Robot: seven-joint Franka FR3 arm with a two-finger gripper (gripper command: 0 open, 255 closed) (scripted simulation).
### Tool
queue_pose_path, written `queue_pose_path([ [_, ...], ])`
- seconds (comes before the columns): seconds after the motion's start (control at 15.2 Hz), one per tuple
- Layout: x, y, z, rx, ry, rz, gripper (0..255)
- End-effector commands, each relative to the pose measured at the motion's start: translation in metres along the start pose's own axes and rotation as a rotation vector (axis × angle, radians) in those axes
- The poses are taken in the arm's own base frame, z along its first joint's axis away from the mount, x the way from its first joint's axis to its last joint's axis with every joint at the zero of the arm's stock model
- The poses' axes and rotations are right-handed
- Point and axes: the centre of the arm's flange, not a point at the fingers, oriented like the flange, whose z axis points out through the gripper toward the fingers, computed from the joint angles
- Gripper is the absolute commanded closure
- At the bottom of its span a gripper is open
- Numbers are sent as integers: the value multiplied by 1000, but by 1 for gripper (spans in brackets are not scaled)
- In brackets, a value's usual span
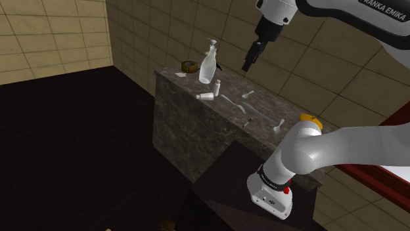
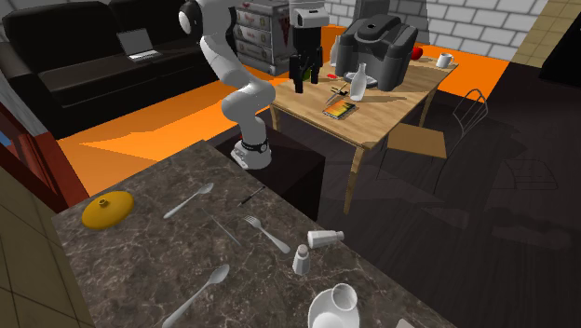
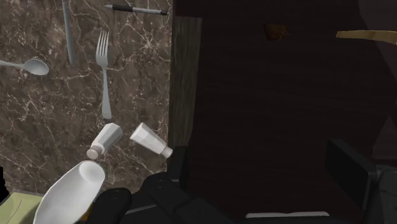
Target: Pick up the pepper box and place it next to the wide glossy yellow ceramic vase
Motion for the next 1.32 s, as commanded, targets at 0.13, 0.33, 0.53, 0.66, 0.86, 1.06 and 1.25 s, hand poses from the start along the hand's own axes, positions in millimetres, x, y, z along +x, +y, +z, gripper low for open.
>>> queue_pose_path([
  [0.13,11,21,15,10,-5,5,0],
  [0.33,28,51,38,24,-13,12,0],
  [0.53,44,82,61,39,-21,20,0],
  [0.66,55,102,77,49,-26,25,0],
  [0.86,70,132,102,63,-33,32,0],
  [1.06,85,162,126,78,-41,40,0],
  [1.25,100,192,152,93,-49,47,0],
])
